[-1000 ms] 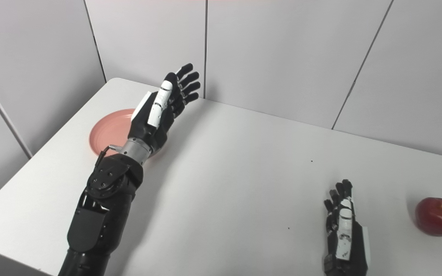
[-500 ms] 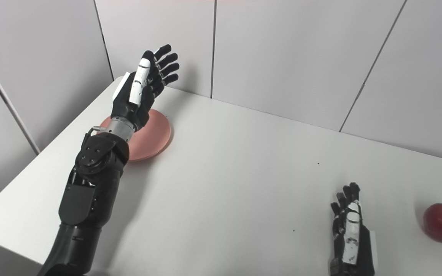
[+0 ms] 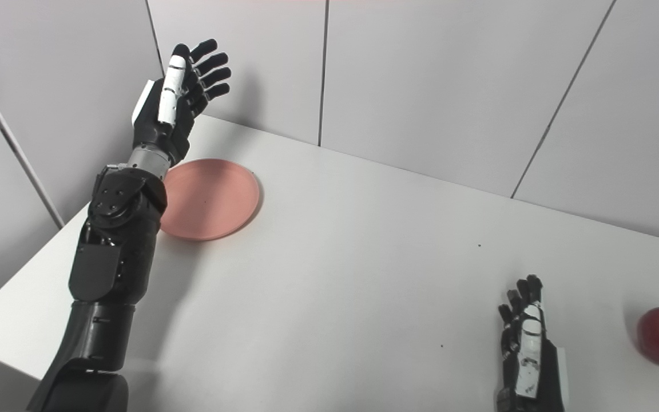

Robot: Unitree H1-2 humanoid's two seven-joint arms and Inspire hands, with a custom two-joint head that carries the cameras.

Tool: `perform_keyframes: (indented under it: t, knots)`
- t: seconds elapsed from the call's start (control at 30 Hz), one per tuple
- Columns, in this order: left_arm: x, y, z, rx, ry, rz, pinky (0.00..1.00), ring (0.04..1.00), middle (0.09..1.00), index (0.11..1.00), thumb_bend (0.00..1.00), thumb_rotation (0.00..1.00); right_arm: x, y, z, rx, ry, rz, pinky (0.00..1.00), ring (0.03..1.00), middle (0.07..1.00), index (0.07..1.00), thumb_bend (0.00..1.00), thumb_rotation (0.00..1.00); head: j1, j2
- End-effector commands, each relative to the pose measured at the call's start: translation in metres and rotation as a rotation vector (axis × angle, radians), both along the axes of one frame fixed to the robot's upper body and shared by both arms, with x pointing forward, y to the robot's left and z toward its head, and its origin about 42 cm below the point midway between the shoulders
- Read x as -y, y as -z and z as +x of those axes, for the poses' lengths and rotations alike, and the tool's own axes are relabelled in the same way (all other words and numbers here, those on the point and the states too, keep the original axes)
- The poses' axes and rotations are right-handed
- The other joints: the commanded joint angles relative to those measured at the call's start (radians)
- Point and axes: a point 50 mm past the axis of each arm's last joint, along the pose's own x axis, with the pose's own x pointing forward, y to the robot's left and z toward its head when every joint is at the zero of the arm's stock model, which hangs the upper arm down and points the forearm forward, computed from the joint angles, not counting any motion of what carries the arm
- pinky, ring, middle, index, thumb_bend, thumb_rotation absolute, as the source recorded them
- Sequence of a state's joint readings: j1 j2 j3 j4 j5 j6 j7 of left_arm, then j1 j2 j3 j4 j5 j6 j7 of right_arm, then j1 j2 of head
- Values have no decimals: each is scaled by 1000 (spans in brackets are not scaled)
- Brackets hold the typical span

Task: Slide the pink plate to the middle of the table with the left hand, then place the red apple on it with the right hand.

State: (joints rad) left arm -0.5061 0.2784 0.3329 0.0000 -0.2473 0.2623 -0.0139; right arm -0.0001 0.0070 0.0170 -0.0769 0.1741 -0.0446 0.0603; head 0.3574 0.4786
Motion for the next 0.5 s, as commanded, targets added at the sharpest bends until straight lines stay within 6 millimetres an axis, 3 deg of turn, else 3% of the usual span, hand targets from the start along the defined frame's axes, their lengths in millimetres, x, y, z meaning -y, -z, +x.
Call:
perform_keyframes:
  t: [0.0, 0.13, 0.47]
  knots:
    - [-10, -31, 7, 74, -21, 60, 810, 825, 828, 813, 422, 989, 6, 3, -3, -2, 1, -13, 1000, 1000, 1000, 1000, 138, 1000, 2, 0]
    - [-24, -29, 10, 55, -27, 76, 806, 820, 819, 805, 447, 996, 5, 2, -3, -7, -1, -14, 1000, 1000, 1000, 1000, 131, 1000, 4, 0]
    - [-47, -23, 14, 14, -10, 40, 820, 832, 828, 802, 405, 1000, 7, 1, -4, -9, -7, -12, 1000, 1000, 1000, 1000, 131, 1000, 11, 3]
